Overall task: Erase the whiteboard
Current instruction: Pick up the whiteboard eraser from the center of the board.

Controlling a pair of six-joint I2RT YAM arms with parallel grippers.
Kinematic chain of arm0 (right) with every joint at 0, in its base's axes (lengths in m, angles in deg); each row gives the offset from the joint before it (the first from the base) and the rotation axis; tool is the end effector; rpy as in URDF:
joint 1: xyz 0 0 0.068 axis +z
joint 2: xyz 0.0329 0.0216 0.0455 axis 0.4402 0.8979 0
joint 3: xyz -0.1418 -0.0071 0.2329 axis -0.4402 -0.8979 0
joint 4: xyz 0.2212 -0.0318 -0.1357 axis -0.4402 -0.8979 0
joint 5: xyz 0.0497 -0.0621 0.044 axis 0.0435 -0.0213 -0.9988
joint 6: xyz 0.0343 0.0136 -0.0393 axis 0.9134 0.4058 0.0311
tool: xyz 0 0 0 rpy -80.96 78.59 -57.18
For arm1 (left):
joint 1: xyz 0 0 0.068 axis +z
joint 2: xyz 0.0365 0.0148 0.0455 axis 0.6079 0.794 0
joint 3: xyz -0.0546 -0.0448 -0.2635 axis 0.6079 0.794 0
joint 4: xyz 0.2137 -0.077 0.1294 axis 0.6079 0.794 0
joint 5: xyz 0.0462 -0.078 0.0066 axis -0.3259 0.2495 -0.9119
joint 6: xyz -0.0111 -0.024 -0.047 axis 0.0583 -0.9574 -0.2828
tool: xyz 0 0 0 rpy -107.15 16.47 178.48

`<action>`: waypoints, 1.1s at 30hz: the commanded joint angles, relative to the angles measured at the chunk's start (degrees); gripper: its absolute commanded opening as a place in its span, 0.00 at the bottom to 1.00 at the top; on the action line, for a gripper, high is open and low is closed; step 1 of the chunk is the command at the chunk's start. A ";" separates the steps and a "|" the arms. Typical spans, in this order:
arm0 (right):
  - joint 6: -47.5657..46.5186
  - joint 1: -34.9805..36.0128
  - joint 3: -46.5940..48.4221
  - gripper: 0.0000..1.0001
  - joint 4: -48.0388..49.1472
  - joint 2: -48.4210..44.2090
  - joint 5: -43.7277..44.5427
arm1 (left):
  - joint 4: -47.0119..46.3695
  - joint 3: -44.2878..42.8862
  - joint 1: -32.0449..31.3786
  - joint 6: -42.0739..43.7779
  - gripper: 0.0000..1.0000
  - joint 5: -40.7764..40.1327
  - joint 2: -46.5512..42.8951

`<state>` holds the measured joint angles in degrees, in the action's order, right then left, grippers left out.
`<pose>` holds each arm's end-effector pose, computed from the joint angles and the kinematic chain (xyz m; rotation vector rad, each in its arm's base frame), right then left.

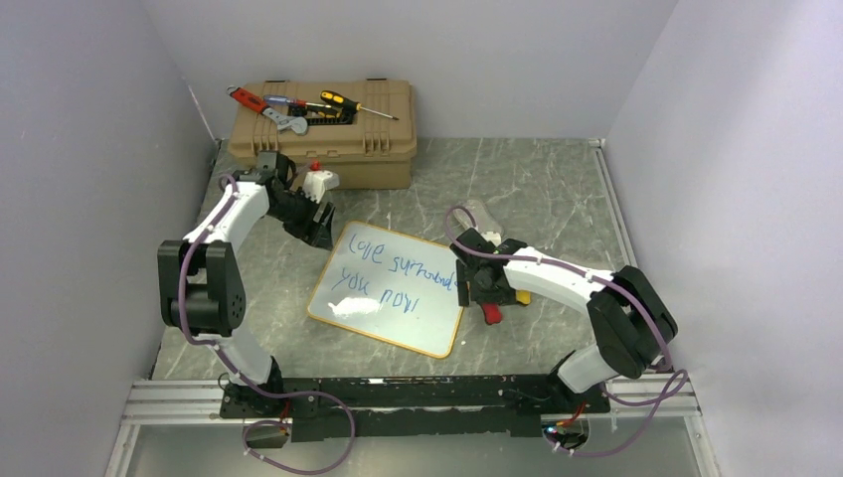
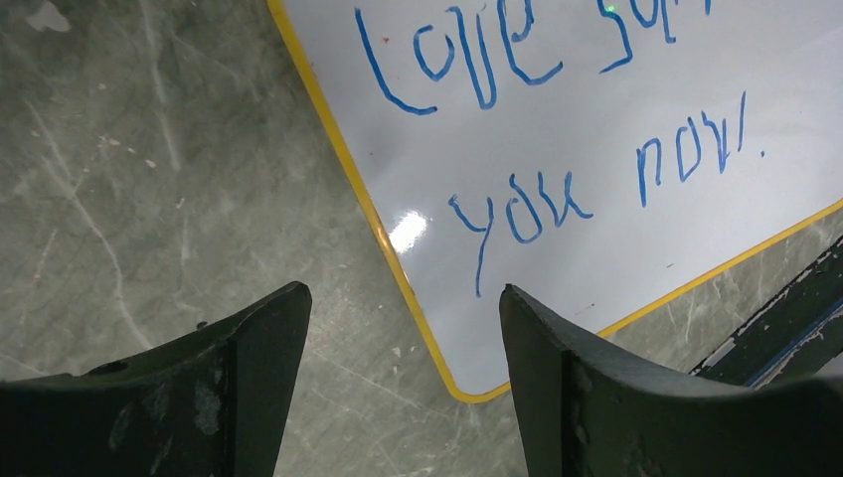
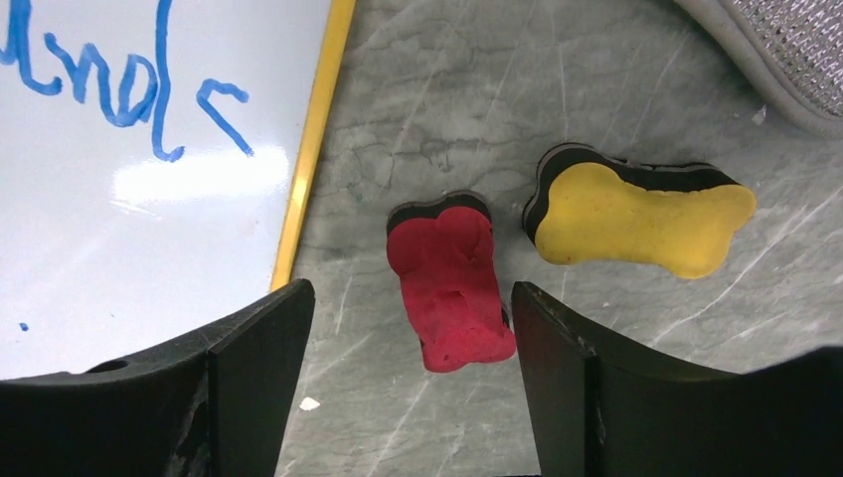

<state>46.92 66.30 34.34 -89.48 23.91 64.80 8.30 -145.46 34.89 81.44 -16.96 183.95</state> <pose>0.2047 0.1610 0.1764 -0.0151 2.7943 -0.0698 0.3373 -0.0324 0.2425 0.7832 2.5389 -0.5903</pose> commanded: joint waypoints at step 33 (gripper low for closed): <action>0.76 -0.82 -4.71 0.84 3.67 -0.74 -1.02 | -6.63 7.23 -0.09 -0.78 0.88 1.81 -1.91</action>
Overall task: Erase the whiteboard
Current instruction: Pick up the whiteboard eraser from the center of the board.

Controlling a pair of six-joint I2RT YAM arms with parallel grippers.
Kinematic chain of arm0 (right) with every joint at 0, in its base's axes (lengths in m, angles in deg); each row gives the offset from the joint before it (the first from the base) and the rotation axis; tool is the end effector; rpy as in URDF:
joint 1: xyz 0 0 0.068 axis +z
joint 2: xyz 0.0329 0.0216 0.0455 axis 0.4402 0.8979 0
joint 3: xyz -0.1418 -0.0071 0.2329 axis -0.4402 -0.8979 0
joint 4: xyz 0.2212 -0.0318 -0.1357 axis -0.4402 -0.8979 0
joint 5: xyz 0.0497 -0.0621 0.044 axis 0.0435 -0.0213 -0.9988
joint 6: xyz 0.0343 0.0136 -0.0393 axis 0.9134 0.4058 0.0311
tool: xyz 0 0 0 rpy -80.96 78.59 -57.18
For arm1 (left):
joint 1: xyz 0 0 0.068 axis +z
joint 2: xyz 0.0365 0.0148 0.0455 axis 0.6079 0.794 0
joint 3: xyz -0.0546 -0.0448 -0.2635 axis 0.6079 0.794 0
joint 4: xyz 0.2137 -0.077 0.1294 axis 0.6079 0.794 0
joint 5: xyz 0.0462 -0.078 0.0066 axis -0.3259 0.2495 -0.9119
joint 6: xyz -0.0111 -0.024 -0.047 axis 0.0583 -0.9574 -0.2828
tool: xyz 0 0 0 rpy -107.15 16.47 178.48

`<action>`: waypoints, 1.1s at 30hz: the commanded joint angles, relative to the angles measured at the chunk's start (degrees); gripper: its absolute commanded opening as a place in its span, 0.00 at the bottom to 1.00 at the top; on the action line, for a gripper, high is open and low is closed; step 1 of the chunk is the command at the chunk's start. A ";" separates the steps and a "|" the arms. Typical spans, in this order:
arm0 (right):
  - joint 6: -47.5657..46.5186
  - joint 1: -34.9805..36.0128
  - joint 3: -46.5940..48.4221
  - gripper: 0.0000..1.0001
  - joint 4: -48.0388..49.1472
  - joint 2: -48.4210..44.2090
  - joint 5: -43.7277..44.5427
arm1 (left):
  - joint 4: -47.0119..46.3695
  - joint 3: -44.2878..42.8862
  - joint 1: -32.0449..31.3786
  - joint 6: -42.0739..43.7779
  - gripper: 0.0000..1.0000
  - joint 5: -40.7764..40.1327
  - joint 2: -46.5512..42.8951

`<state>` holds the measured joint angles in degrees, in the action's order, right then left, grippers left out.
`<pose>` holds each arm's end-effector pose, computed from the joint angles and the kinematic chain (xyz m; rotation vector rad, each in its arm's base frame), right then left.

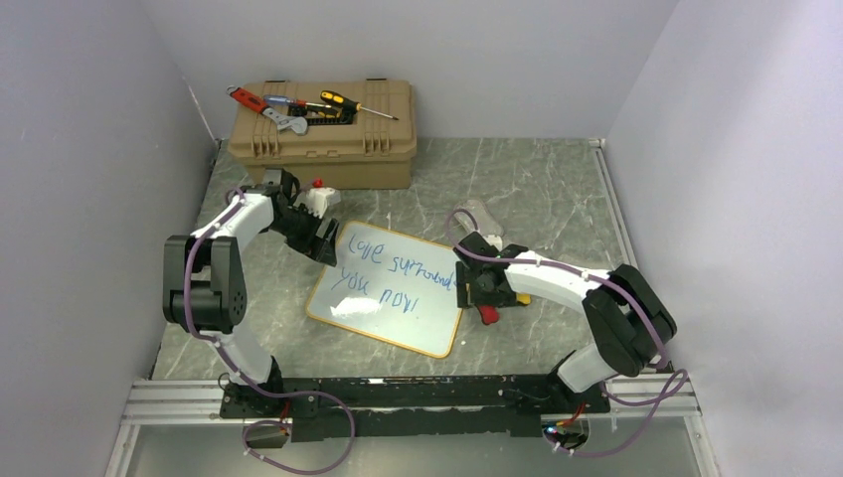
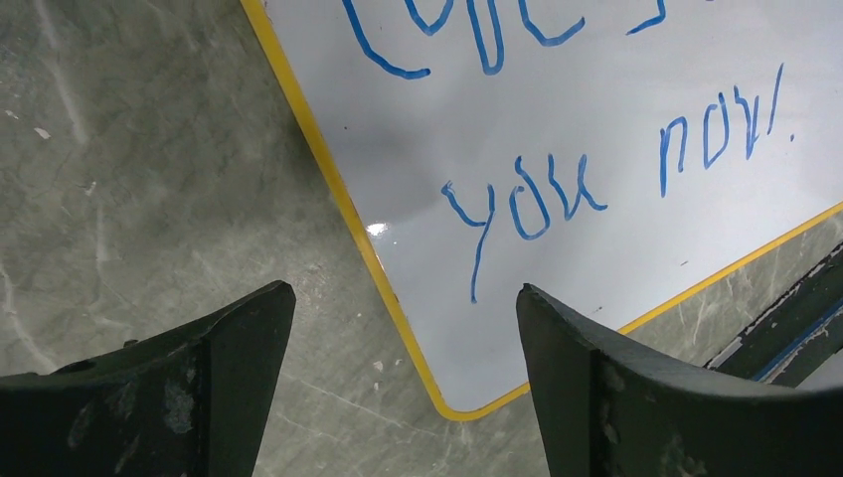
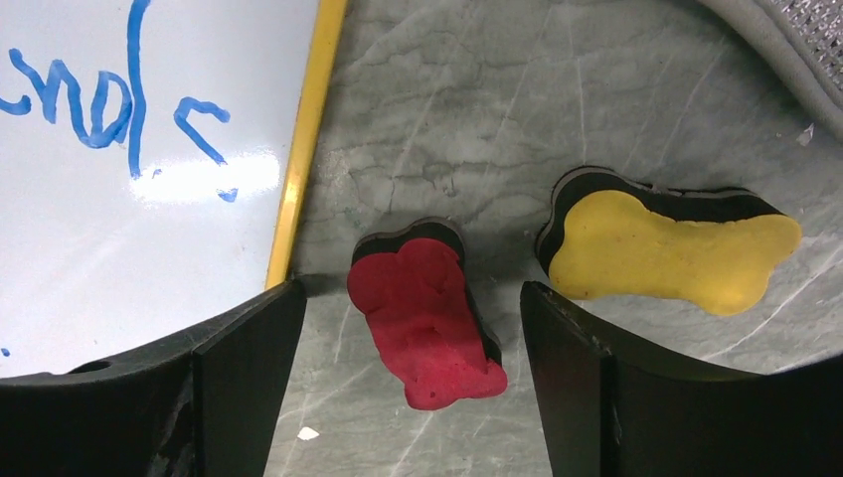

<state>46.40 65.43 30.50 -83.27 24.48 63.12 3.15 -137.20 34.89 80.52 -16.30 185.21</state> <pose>0.2049 0.1574 0.1595 -0.0065 2.7892 -0.0154 0.3263 -0.0323 0.1987 0.7561 2.6125 -0.6470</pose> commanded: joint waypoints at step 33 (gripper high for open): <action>6.74 -0.67 20.01 0.00 -13.06 7.81 -4.42 | -15.04 6.56 1.95 -1.63 0.82 3.83 -2.56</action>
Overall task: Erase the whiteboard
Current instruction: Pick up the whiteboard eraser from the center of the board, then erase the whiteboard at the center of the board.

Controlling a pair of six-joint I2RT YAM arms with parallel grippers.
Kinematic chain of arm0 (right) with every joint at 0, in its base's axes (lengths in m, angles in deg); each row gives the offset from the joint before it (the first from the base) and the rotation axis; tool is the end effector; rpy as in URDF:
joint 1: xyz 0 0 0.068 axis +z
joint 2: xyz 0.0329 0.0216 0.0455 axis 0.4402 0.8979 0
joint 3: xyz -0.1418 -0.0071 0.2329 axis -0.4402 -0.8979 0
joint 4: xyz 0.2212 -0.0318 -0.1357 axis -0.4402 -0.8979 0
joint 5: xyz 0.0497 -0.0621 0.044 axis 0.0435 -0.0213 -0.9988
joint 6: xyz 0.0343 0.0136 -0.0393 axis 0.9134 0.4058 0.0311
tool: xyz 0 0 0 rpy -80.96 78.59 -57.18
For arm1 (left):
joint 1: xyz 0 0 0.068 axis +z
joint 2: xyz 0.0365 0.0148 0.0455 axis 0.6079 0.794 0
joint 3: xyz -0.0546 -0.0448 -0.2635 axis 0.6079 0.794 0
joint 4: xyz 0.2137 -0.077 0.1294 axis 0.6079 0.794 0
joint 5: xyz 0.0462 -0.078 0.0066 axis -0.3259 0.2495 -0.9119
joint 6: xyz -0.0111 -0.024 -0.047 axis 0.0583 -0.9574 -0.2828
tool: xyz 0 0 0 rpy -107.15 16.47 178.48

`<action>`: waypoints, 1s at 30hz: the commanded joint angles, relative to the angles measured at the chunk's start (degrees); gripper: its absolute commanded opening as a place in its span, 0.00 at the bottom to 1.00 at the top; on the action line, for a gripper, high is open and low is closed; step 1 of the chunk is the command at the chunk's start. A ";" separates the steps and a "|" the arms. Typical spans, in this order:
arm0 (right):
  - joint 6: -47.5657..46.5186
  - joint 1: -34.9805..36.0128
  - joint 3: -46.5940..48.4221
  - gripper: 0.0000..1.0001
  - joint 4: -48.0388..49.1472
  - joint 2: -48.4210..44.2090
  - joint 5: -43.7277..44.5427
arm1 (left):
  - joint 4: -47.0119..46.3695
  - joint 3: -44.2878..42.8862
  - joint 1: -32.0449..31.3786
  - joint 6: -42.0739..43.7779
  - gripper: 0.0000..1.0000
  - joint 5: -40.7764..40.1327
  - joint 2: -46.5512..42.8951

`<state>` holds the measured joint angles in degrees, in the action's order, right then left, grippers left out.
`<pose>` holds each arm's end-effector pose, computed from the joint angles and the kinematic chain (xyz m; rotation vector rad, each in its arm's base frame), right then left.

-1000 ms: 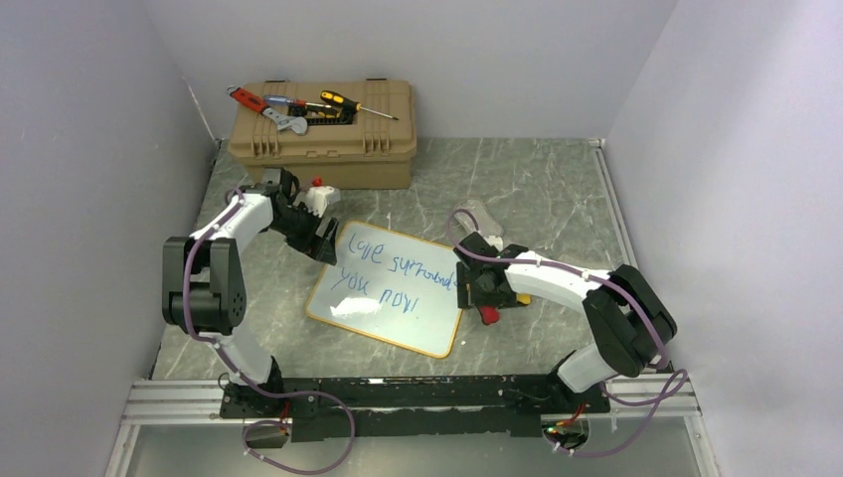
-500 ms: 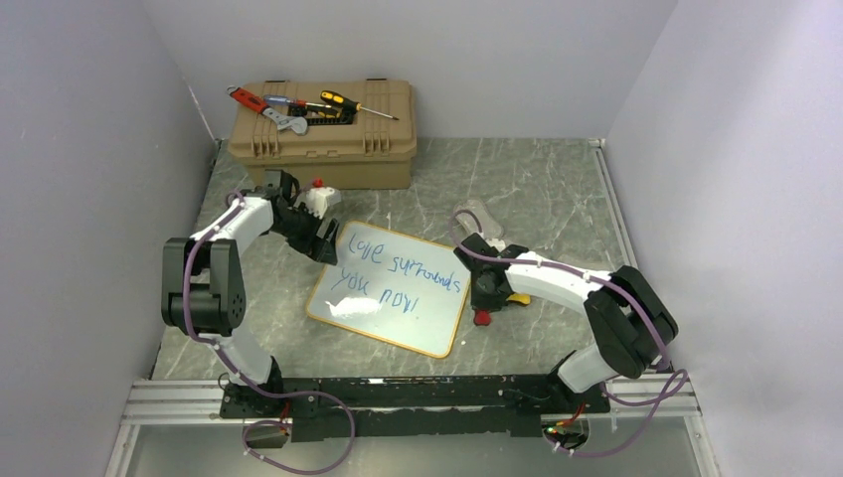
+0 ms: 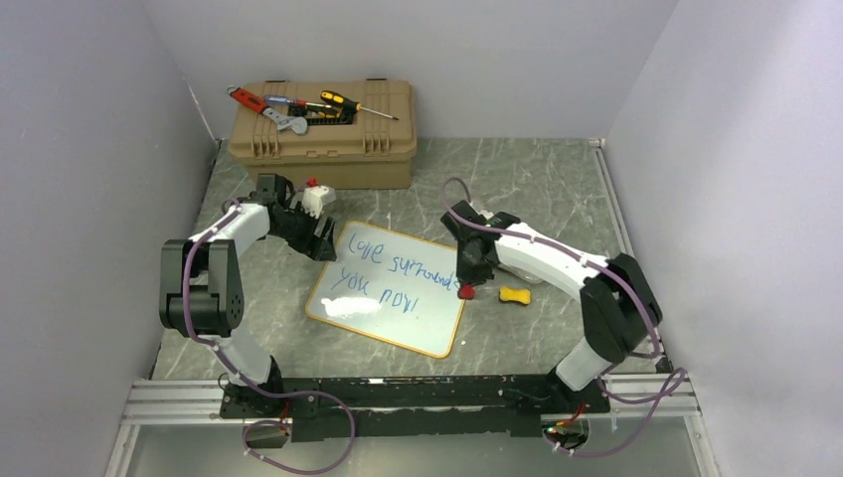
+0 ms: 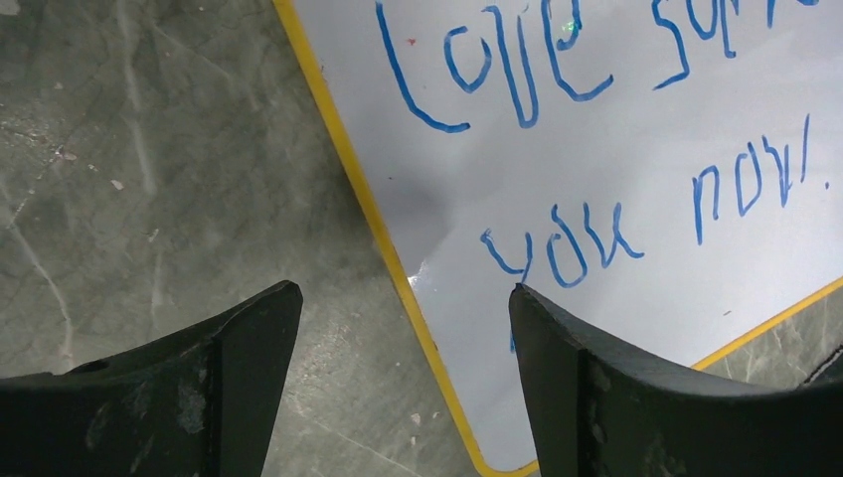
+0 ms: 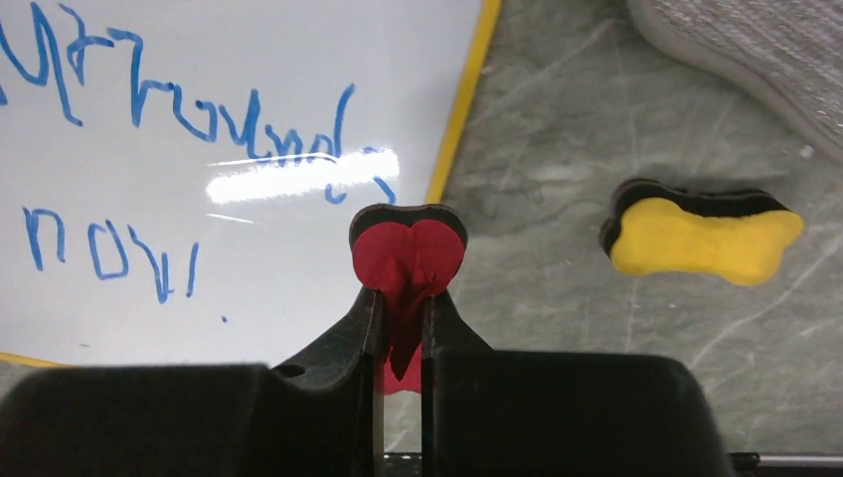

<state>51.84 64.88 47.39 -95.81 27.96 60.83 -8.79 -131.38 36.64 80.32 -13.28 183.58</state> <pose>0.2349 0.1801 0.2156 0.1343 2.7995 0.0629 0.3267 -0.0239 0.1877 0.7340 2.4689 -0.6389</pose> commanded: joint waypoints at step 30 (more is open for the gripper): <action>6.65 -0.46 1.49 0.00 14.62 17.33 -3.14 | -0.54 1.71 -7.11 -3.16 0.29 -7.28 7.61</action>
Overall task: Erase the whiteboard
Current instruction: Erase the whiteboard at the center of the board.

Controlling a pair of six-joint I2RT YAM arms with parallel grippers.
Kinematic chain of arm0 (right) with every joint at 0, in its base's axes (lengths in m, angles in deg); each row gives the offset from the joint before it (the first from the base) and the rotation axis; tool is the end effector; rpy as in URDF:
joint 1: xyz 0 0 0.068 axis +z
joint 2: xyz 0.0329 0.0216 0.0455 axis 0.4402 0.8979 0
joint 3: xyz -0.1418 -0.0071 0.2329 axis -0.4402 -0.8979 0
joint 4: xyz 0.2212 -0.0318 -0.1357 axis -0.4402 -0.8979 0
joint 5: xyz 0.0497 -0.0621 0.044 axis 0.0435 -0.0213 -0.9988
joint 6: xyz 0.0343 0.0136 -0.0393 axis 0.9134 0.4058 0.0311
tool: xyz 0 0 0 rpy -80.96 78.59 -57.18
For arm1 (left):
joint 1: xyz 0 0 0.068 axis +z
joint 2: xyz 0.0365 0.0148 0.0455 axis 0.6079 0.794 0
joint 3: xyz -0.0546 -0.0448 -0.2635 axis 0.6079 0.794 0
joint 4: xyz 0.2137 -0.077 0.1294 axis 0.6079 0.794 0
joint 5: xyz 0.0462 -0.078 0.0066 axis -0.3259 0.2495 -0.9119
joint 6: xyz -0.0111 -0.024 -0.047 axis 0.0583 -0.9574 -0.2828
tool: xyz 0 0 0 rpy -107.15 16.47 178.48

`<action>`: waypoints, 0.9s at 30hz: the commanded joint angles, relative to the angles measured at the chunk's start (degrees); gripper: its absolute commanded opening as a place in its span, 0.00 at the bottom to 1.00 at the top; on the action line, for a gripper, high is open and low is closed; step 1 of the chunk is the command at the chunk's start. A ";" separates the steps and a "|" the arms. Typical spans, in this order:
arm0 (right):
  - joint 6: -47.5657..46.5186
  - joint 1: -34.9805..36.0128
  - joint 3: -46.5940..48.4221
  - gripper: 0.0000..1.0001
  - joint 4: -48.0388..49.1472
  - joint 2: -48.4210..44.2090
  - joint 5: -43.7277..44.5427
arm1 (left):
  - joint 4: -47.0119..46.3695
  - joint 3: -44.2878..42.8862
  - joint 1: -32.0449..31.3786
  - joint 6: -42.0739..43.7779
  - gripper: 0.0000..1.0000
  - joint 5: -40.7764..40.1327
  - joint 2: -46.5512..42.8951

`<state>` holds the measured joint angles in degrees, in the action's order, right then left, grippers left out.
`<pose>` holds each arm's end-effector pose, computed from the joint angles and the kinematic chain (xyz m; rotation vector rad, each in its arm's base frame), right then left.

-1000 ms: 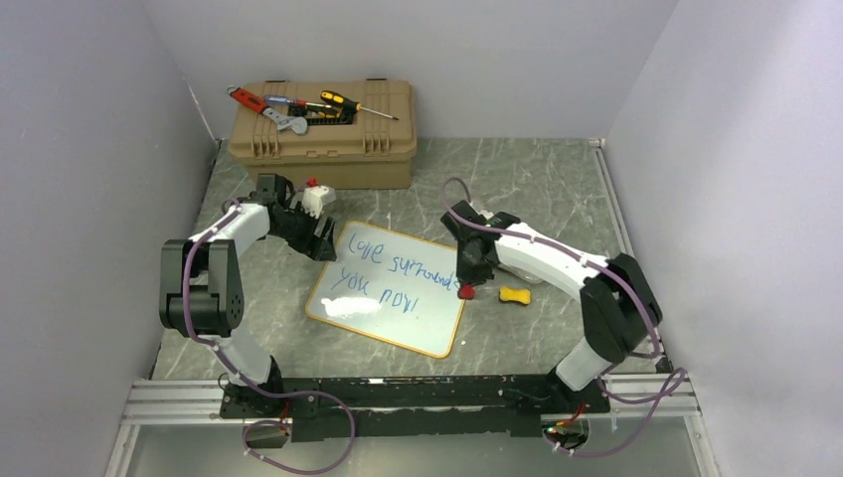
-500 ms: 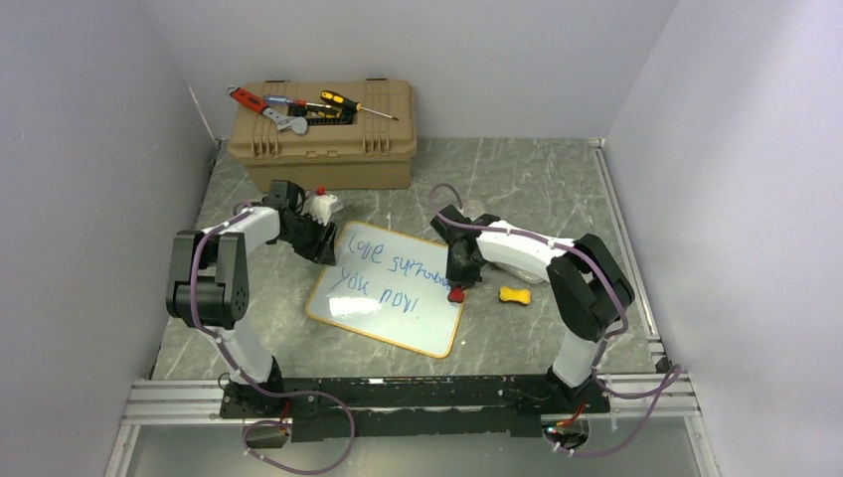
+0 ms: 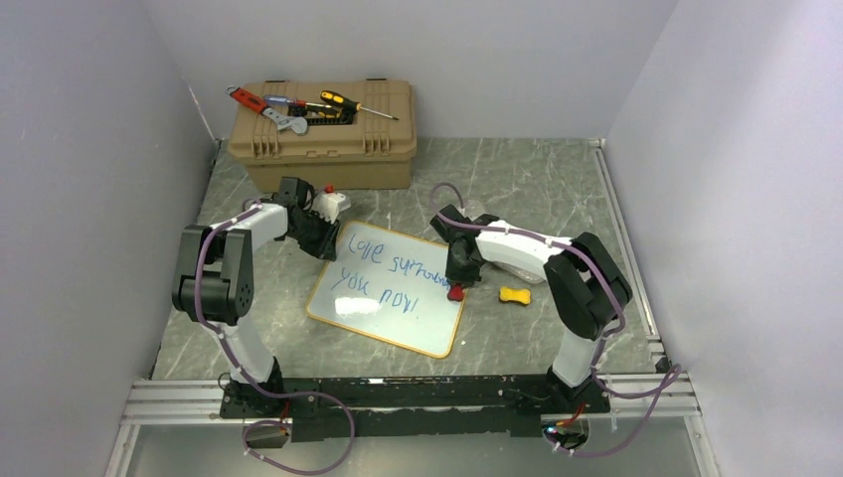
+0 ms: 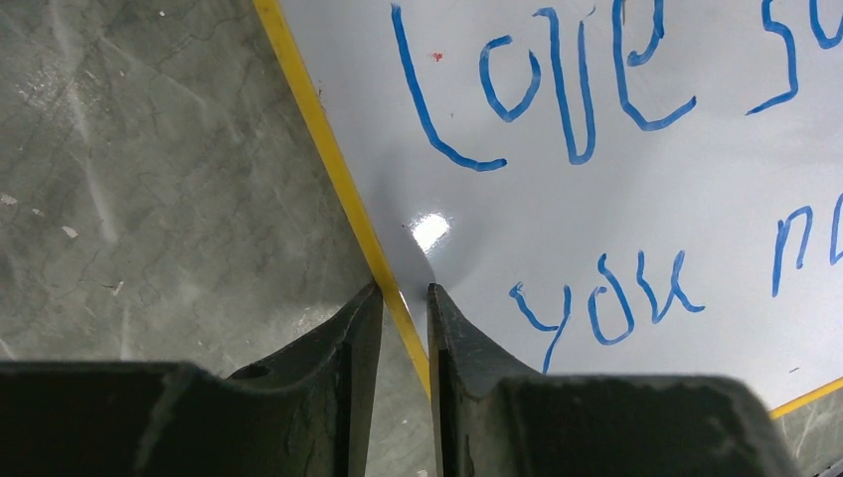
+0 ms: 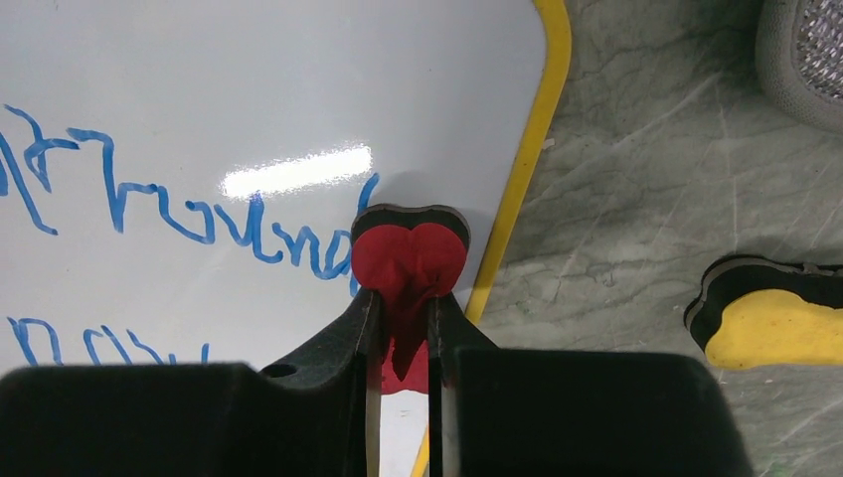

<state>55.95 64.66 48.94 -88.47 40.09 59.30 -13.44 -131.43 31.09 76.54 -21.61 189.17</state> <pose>0.2623 0.2017 0.1640 0.2330 2.8541 0.0533 0.3381 -0.0526 0.1581 0.7574 2.5626 -0.5146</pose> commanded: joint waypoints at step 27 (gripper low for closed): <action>7.39 8.96 24.39 0.00 12.12 25.86 -4.87 | 4.65 1.47 -1.56 -0.30 0.00 0.55 2.29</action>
<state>61.35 73.19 75.48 -79.99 60.85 55.12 -13.27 -131.75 31.20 76.21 -22.46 189.19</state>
